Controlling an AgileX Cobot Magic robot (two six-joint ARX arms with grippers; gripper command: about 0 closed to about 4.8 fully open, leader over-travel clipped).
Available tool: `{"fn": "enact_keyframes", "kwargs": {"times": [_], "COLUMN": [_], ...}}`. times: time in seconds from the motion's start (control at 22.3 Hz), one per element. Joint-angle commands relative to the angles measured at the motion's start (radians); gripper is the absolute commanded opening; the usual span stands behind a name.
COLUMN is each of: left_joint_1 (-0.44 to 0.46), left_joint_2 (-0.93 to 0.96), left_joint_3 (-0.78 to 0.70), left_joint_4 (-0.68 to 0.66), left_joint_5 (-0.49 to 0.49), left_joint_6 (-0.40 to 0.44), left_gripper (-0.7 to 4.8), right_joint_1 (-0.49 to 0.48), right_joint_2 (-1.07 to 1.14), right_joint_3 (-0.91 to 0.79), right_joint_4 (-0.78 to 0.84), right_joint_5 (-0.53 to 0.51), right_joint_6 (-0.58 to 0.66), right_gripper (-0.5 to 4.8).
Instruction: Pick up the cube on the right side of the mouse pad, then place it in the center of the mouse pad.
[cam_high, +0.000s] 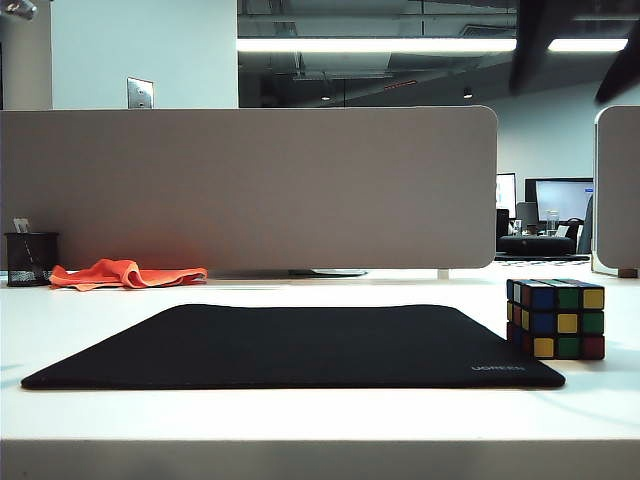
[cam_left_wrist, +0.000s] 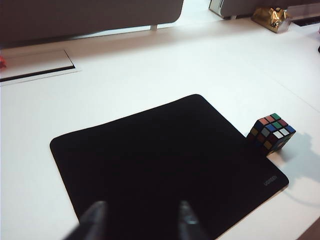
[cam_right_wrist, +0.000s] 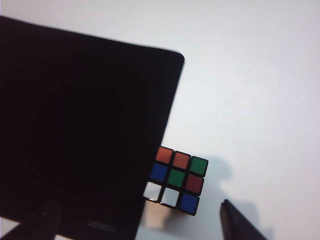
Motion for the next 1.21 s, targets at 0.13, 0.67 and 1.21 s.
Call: {"fn": "enact_keyframes", "kwargs": {"times": [0.13,0.67,1.21], "left_joint_1": [0.0,-0.001,-0.019], "left_joint_2": [0.022,0.043,0.043], "left_joint_3": [0.004,0.004,0.004], "left_joint_4": [-0.03,-0.024,-0.024], "left_joint_5": [0.002,0.032,0.031], "left_joint_6": [0.002,-0.001,-0.001], "left_gripper": [1.98,2.56,2.56], "right_joint_1": [0.001,-0.002,-0.016], "right_joint_2": [0.159,0.524,0.586], "right_joint_3": [0.019,0.158,0.156], "right_joint_4": [0.02,-0.068,-0.076], "right_joint_5": [0.112,0.141,0.164], "right_joint_6": [0.013,0.206,0.279], "right_gripper": [4.79,4.79,4.79]}}
